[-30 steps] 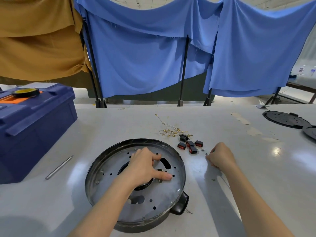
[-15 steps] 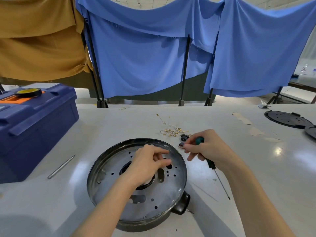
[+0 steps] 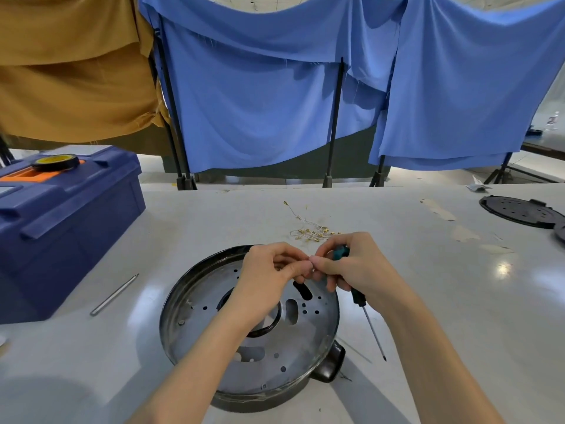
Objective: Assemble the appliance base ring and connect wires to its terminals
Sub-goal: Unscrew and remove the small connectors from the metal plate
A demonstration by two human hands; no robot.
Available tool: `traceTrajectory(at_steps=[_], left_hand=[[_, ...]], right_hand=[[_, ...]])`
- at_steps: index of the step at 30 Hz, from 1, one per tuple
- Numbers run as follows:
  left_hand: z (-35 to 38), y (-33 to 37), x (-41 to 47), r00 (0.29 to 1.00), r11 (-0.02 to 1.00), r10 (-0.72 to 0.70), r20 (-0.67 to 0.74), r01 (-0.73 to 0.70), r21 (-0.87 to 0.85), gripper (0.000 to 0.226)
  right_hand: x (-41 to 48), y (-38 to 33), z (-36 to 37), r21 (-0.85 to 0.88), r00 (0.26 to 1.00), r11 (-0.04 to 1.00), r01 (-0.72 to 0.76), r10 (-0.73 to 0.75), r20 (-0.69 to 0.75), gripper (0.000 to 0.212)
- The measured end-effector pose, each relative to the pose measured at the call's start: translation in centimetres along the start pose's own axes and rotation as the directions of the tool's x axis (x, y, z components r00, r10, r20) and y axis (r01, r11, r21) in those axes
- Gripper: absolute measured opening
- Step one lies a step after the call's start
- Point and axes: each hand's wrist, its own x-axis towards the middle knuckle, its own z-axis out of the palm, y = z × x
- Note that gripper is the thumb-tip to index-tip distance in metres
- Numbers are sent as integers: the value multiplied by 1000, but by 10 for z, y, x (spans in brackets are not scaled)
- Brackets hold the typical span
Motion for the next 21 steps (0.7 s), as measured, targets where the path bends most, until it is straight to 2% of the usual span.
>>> traceTrajectory(at_steps=[2, 5, 7, 10, 12, 21], left_hand=[[-1, -1, 1, 1000, 1000, 15, -10, -15, 12, 6], [0, -5, 0, 1000, 993, 20, -14, -18, 113, 13], [2, -8, -2, 1000, 976, 8, 29, -14, 218, 15], [5, -10, -4, 994, 919, 6, 114, -50, 390, 11], [7, -9, -4, 991, 896, 11, 134, -69, 438, 7], [10, -8, -4, 985, 873, 44, 166, -118, 472, 7]], right_hand=[[1, 2, 1, -20, 1000, 1000, -4, 3, -26, 16], [7, 10, 0, -171, 974, 985, -32, -8, -227, 27], [9, 17, -3, -268, 959, 961, -68, -11, -282, 25], [6, 24, 0, -308, 986, 949, -62, 10, -168, 13], [5, 27, 3, -249, 992, 967, -55, 24, -127, 8], [3, 30, 8, -156, 992, 984, -83, 66, -109, 22]])
